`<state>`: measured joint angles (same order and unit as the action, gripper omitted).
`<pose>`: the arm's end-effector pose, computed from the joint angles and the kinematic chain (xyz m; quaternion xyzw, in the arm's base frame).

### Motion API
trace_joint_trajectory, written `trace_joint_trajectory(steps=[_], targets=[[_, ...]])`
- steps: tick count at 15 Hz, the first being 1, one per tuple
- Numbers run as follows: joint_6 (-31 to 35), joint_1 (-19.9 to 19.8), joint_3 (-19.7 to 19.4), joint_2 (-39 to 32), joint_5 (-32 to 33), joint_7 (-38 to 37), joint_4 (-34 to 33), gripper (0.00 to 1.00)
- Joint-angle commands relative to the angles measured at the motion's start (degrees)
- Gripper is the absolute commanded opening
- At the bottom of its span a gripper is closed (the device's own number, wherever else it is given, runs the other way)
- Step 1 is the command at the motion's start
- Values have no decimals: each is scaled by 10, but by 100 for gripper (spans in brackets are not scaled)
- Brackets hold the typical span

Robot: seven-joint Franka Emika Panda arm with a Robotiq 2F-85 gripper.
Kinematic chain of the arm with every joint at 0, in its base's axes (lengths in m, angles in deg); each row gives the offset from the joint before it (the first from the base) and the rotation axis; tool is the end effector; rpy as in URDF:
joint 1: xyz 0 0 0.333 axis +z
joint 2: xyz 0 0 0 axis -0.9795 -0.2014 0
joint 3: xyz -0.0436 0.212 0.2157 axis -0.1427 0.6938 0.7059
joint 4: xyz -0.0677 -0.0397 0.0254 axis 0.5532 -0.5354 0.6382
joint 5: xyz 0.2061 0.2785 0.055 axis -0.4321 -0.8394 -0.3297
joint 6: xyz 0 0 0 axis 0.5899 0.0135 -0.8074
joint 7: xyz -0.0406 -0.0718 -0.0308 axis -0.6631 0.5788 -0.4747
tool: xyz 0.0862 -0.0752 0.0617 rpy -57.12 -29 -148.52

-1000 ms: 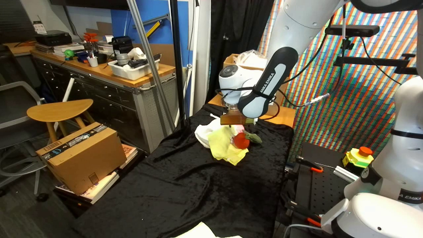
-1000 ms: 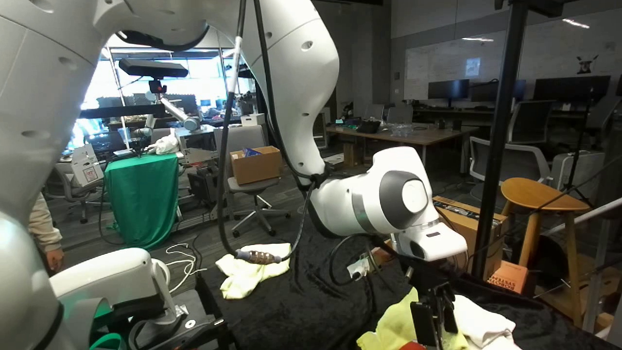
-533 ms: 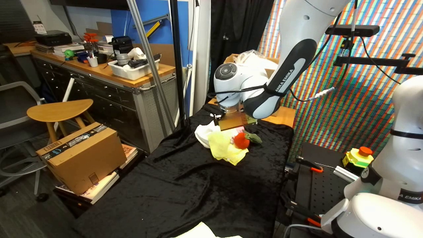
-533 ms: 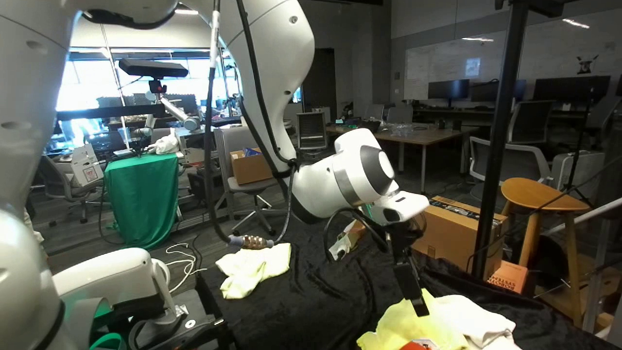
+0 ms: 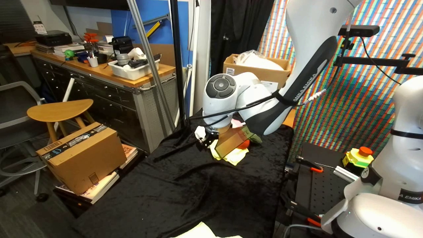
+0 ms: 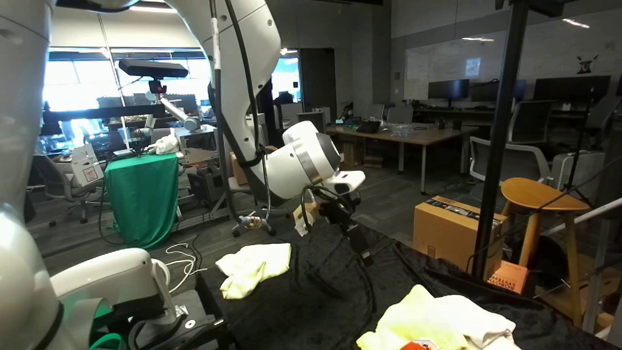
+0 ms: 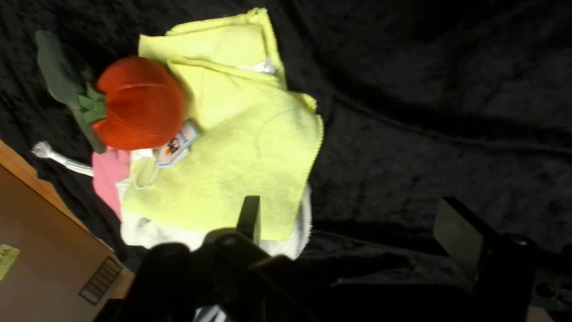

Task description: Pile up all the objects on the table

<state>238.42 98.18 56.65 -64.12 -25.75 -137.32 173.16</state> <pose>0.4848 0.1138 0.2046 0.9560 -0.1738 0.1653 0.1687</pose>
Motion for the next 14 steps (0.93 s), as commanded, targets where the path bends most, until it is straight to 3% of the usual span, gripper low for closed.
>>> trace_joint_trajectory(steps=[1, 9, 11, 13, 14], targets=[[-2, -20, 70, -20, -5, 79, -24, 100], [13, -8, 171, -69, -73, 288, -51, 100], [14, -8, 189, -70, -108, 361, -43, 100], [5, -36, 234, -74, -136, 430, -40, 100], [3, -28, 235, -75, -167, 475, -41, 100]])
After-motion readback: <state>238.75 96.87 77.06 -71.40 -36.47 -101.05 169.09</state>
